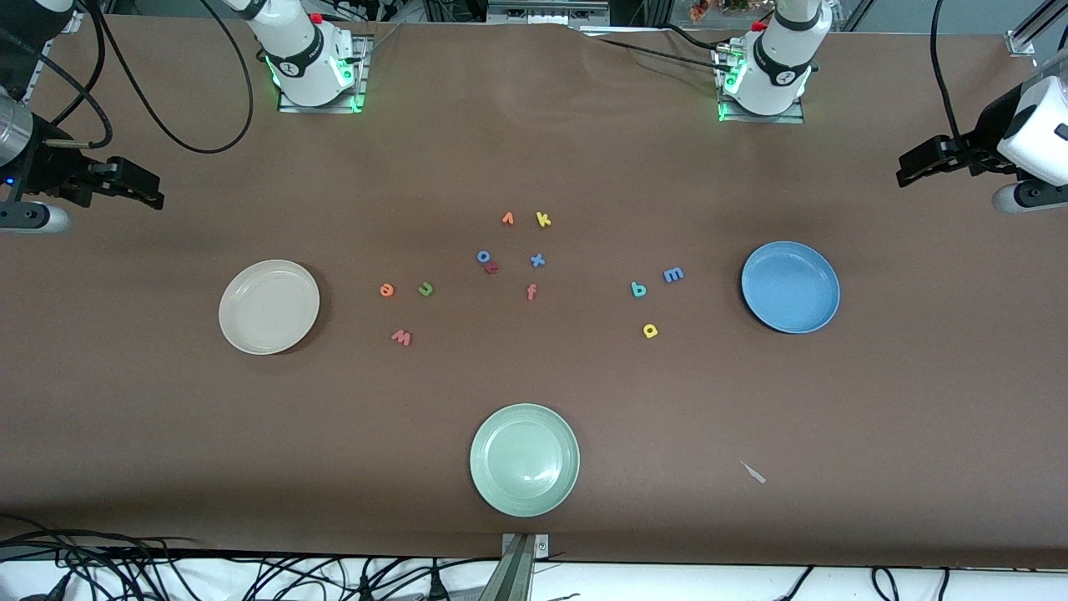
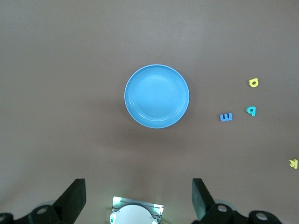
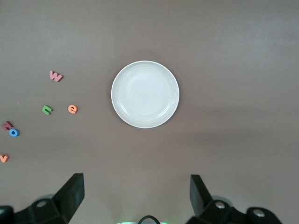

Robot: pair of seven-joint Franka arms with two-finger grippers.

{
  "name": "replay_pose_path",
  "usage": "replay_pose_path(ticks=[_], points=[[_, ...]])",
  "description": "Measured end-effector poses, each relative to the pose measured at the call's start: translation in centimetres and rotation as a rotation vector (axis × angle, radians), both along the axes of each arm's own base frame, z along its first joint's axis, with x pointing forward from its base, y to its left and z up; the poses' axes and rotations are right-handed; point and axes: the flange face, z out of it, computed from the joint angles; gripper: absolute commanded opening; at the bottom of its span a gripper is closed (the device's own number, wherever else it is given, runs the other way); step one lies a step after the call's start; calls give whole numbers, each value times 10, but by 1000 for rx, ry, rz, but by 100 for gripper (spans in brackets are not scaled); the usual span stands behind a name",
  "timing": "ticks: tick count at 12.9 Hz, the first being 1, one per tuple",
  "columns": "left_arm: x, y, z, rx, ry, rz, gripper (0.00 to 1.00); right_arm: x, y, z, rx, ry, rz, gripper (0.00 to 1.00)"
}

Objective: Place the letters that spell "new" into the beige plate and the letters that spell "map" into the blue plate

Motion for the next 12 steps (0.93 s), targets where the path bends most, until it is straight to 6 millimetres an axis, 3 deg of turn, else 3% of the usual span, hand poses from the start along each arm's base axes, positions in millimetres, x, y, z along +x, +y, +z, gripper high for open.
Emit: replay_pose_path(ticks=[12], points=[[-1,1,-1,0,10,2,100,-1,0,1,0,-2,1,100]])
